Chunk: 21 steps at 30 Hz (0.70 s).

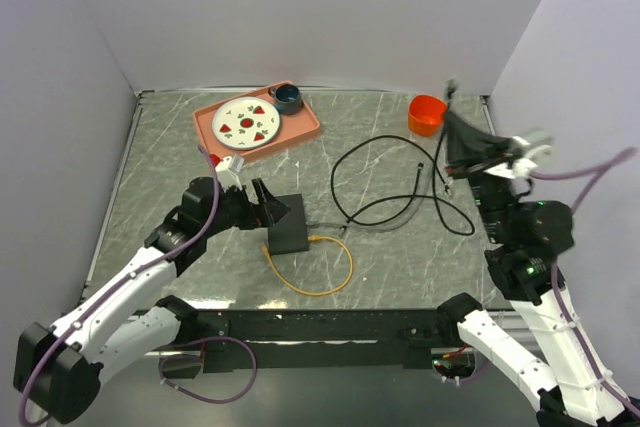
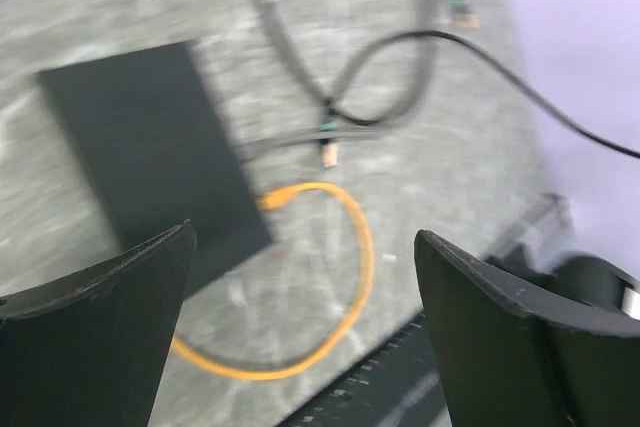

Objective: Insert the plug into the switch port

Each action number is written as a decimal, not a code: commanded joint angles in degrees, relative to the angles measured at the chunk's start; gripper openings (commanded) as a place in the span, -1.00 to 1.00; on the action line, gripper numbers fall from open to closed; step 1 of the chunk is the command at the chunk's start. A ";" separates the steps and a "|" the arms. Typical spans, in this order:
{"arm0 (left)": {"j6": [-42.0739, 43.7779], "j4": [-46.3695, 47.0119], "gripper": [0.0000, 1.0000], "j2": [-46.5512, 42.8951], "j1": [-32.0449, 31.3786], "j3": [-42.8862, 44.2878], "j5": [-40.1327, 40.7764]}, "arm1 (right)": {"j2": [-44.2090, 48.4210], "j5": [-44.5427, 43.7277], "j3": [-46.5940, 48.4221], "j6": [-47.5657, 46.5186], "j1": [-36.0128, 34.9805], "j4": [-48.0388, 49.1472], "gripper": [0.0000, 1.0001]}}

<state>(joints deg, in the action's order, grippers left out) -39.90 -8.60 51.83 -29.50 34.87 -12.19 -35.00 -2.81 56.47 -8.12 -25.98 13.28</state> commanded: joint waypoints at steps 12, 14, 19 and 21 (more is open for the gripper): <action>-6.68 26.08 0.98 -6.40 0.14 -0.78 -23.59 | -6.74 9.78 -14.10 4.34 -13.80 -19.60 -1.00; -6.59 26.53 0.98 -4.03 -0.04 0.37 -22.89 | -8.06 7.91 -14.54 3.81 -16.72 -19.69 -1.00; -7.65 31.61 0.90 0.72 -0.65 1.43 -23.32 | -9.47 7.82 -15.60 5.57 -21.30 -18.38 -1.00; -7.91 32.77 0.89 1.86 -1.52 1.60 -22.63 | -9.91 7.91 -16.04 6.09 -22.27 -18.11 -1.00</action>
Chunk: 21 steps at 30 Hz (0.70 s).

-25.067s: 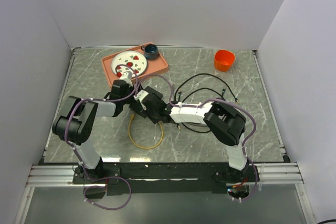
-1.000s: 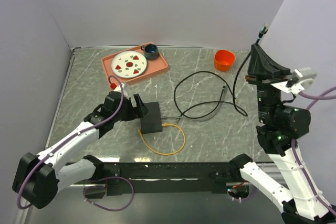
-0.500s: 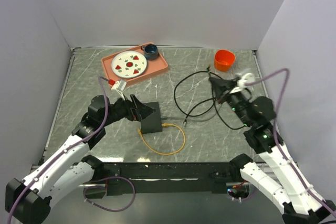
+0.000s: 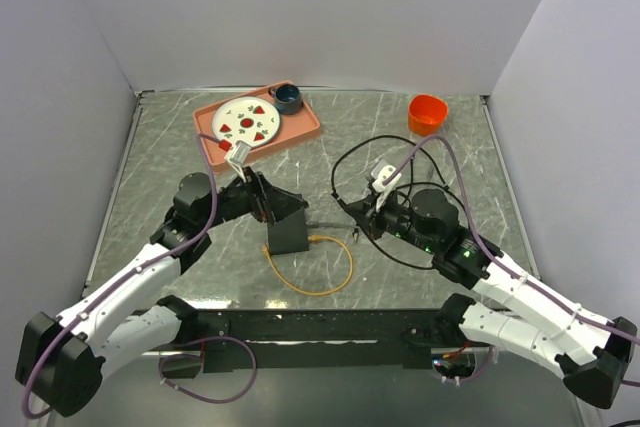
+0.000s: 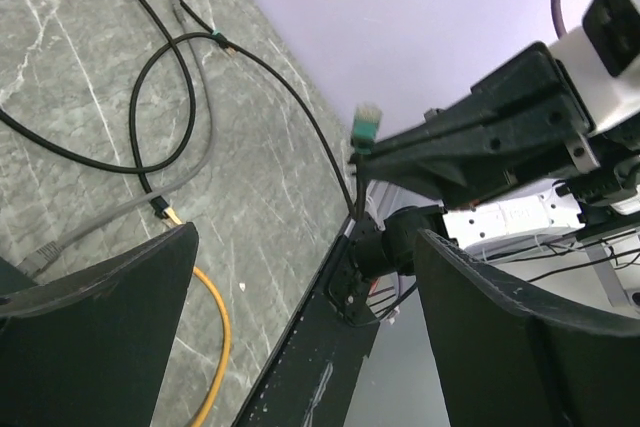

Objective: Insert the plug into the switch port

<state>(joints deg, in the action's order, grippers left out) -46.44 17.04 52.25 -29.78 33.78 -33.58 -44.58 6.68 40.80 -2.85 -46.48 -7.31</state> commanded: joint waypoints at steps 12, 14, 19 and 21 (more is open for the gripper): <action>0.38 7.57 0.75 8.65 -6.78 8.75 1.50 | 0.10 -1.32 -0.81 1.88 -3.53 2.74 -1.00; 0.82 7.48 0.69 9.27 -7.48 9.20 2.29 | 0.28 -1.05 -0.63 1.89 -3.62 2.65 -1.00; 1.87 6.69 0.52 10.94 -8.71 10.08 5.89 | 0.46 -1.05 -0.72 2.15 -3.62 2.65 -1.00; 1.61 7.22 0.47 11.73 -9.24 9.90 6.77 | 0.63 -0.70 -1.07 2.59 -3.71 3.35 -1.00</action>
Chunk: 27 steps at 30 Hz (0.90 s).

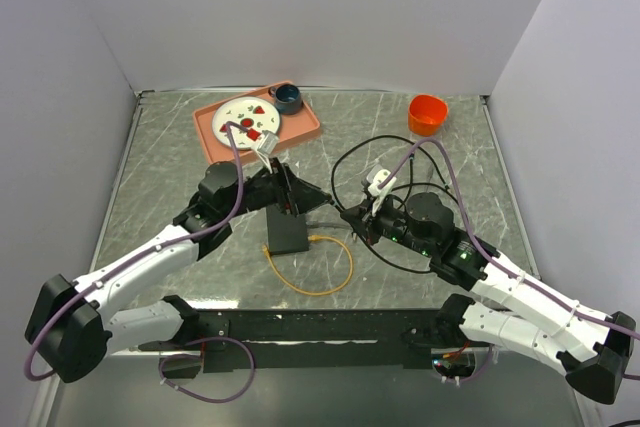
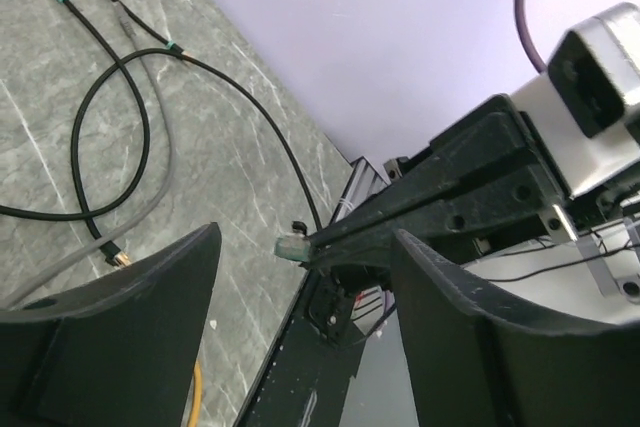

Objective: Insert the plug into the switch port

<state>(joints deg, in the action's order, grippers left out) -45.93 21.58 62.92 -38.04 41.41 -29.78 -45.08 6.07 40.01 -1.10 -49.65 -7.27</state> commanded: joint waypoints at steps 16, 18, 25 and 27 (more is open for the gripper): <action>2.94 5.32 -0.98 1.86 -1.51 1.83 2.19 | 1.40 2.55 -0.19 0.49 -0.71 2.78 -0.22; 5.49 4.52 -0.98 1.42 -1.51 2.10 0.35 | 2.54 3.43 -0.11 0.14 -0.71 3.49 0.22; 13.67 6.36 -0.98 -1.30 -3.35 1.04 -9.67 | 4.39 11.50 0.42 -0.21 -0.19 6.21 0.46; 15.25 7.50 -0.98 -2.97 -4.32 0.25 -11.96 | 3.69 13.87 1.29 -0.04 0.08 5.43 0.44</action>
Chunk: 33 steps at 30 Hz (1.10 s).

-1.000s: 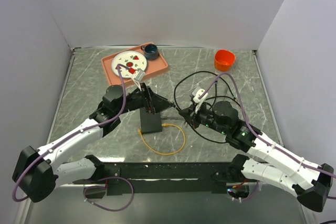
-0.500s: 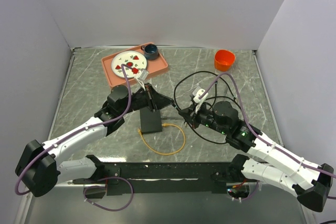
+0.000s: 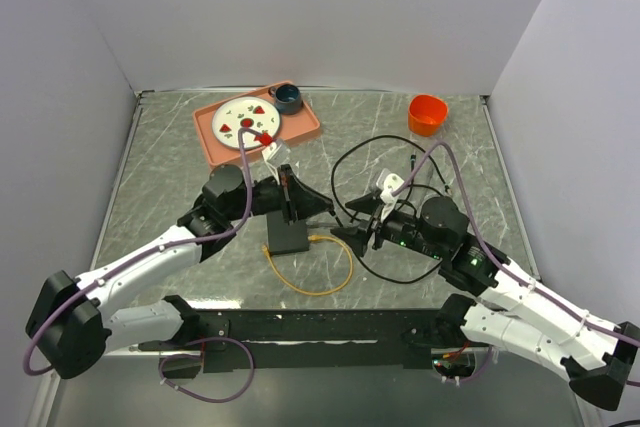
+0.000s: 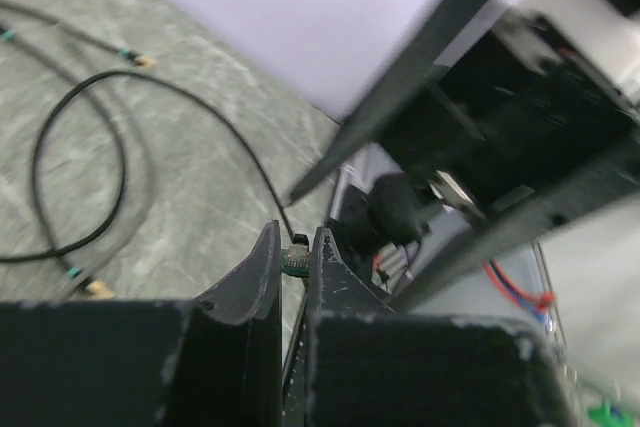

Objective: Insert the plug into the switch port

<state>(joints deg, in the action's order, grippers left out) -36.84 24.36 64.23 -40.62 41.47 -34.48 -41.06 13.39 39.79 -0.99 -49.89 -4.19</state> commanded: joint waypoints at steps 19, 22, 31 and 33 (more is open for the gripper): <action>12.50 -1.25 -0.98 -10.17 -5.08 0.54 -7.27 | 0.99 36.10 0.64 11.63 9.64 13.50 0.11; 11.97 -1.07 -0.98 -9.82 -5.26 0.63 -6.30 | -1.91 35.92 2.39 11.37 9.55 10.26 0.04; 11.70 -1.15 -0.98 -9.21 -6.84 1.42 -5.86 | -3.68 30.56 2.66 11.28 9.55 8.76 -0.23; 11.79 -1.59 -0.98 -9.12 -7.01 1.59 -5.69 | -4.03 30.47 3.01 11.19 9.63 8.76 -0.23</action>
<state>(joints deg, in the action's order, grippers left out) -25.93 20.21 55.35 -46.48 40.77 -40.14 -44.77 45.80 40.51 9.85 -40.23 3.31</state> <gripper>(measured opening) 0.090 0.386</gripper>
